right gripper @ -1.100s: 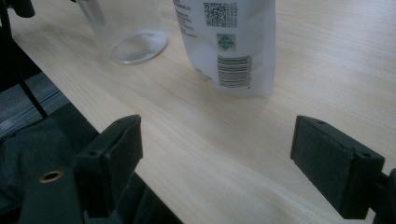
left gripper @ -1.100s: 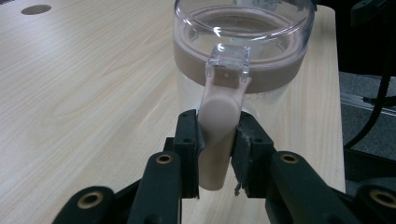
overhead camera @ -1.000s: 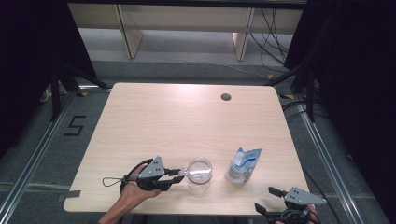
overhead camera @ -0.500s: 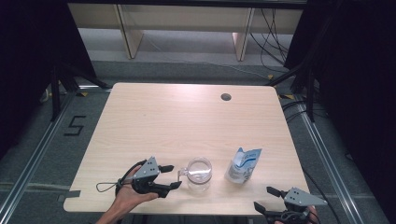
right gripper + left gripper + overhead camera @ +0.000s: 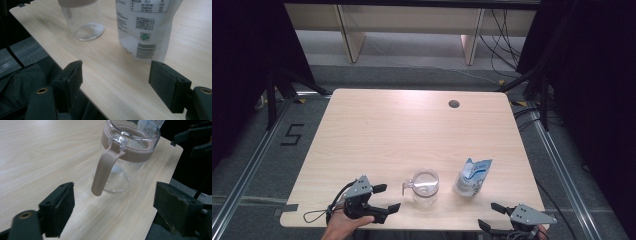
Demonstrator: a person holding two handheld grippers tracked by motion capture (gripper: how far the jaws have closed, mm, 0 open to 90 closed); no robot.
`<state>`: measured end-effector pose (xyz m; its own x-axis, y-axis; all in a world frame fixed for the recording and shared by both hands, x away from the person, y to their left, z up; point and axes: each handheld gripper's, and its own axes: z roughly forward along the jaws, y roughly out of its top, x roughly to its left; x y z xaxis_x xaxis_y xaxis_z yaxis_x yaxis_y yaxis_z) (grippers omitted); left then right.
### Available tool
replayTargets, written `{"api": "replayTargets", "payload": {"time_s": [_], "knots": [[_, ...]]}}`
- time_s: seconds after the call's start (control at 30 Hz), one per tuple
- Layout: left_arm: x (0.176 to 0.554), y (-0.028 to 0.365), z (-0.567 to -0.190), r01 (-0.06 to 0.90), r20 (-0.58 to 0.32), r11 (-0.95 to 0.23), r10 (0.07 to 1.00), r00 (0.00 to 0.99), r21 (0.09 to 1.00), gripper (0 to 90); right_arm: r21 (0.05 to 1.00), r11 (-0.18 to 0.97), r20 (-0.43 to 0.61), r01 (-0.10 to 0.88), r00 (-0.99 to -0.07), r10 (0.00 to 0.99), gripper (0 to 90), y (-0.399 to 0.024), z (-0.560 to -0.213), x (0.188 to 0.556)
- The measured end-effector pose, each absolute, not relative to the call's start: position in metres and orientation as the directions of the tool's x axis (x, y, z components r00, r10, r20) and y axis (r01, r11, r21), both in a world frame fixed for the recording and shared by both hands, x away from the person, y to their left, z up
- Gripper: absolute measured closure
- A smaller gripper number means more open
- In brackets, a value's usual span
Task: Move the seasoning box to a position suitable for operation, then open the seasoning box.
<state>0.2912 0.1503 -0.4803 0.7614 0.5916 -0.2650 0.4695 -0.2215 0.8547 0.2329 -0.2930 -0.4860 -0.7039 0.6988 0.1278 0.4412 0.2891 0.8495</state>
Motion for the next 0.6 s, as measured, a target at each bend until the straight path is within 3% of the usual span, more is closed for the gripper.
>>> {"api": "replayTargets", "payload": {"time_s": [0.23,0.37,0.57,0.6], "knots": [[0.289,0.153,-0.477,0.472,-0.266,-0.198,0.616,0.742,0.859,15.4,0.848,0.308,0.114,0.431,-0.716,0.688,28.1,-0.287,-0.485,0.232],[0.291,0.153,-0.471,0.460,-0.283,-0.182,0.579,0.765,0.869,15.2,0.845,0.293,0.138,0.447,-0.712,0.688,30.5,-0.280,-0.484,0.228],[0.294,0.147,-0.462,0.456,-0.287,-0.170,0.577,0.765,0.873,38.1,0.872,0.296,0.117,0.389,-0.755,0.645,39.4,-0.267,-0.483,0.232],[0.294,0.144,-0.459,0.452,-0.279,-0.170,0.585,0.761,0.875,42.6,0.862,0.289,0.137,0.416,-0.741,0.658,41.7,-0.265,-0.482,0.230]]}}
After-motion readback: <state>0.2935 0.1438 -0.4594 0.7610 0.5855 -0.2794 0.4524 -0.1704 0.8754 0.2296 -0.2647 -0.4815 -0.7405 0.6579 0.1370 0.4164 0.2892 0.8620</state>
